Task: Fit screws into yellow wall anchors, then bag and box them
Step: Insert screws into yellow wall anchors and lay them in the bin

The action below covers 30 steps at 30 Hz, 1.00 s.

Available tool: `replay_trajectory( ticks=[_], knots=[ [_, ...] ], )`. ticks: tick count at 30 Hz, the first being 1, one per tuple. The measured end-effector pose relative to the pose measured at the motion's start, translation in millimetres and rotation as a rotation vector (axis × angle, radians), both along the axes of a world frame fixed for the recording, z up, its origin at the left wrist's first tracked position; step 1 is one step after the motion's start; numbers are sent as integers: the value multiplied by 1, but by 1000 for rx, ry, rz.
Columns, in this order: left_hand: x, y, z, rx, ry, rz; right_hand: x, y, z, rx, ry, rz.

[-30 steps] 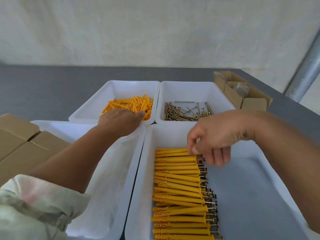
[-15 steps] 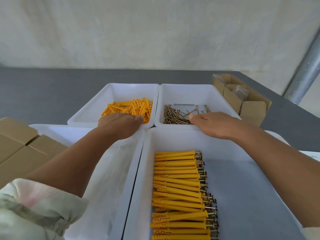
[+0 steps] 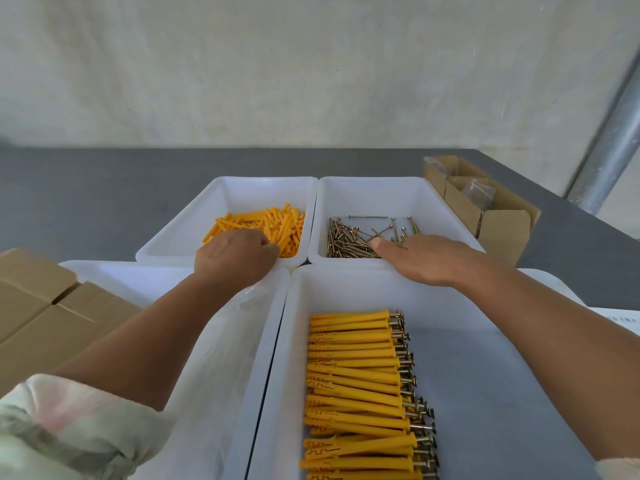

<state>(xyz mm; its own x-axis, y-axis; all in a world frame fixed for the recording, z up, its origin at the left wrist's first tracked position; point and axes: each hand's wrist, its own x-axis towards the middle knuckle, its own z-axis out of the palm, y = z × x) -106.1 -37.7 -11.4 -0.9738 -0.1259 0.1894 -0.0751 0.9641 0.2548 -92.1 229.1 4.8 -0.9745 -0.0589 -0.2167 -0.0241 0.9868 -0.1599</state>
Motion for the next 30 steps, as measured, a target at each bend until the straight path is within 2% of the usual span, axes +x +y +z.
replay_trajectory(
  ticks=[7,16,19,22,24,26,30],
  knots=[
    [4,-1,6,299,79,59,-3,-1,-2,9,-27,-6],
    [7,-1,8,454,223,21,-6,2,-4,11,-27,-9],
    [8,0,12,633,305,5,-5,2,-5,13,-14,-5],
    [11,5,22,930,369,-58,-5,1,-4,20,-10,-4],
    [17,10,30,1155,310,-111,-5,1,-4,24,-20,-2],
    [23,19,36,1361,173,-189,-5,1,-3,21,-28,2],
    [36,38,37,1486,-49,-308,-4,1,-2,17,-26,7]
  ],
)
